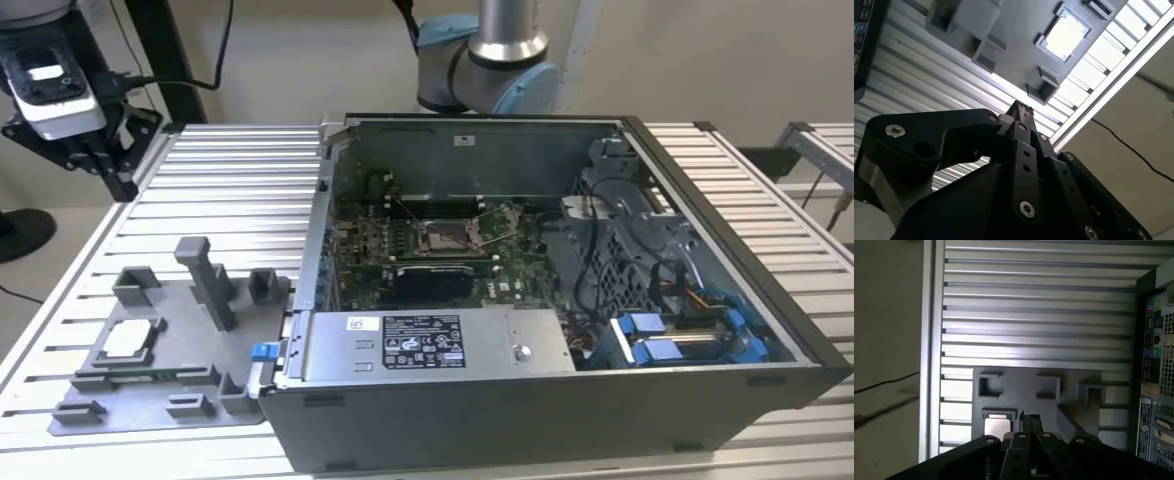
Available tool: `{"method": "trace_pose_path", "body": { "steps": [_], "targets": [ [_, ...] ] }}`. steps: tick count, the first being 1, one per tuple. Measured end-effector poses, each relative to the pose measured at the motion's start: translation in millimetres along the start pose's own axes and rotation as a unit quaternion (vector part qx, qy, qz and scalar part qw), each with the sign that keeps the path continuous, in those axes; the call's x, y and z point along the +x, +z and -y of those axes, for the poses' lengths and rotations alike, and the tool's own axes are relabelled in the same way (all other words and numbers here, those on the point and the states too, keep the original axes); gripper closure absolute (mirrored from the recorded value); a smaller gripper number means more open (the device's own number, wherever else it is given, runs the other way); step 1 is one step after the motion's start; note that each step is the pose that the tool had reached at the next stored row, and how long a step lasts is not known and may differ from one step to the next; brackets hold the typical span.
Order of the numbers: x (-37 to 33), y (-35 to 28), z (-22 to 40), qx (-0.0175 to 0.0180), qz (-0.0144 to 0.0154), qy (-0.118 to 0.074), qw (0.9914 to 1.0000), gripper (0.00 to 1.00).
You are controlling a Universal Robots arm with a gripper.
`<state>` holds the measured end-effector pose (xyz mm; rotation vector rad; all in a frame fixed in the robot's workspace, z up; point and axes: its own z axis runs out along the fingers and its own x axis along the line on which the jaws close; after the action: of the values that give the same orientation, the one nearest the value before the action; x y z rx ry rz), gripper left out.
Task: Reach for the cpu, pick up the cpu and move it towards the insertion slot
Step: 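Reach for the cpu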
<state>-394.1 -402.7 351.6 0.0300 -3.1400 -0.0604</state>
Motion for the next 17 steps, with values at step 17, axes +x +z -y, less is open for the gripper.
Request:
{"method": "trace_pose_path", "body": {
  "steps": [17],
  "targets": [
    [28.7,-1.2,35.5,0.0000,0.0000,0.000,1.00000,1.00]
  ]
}}
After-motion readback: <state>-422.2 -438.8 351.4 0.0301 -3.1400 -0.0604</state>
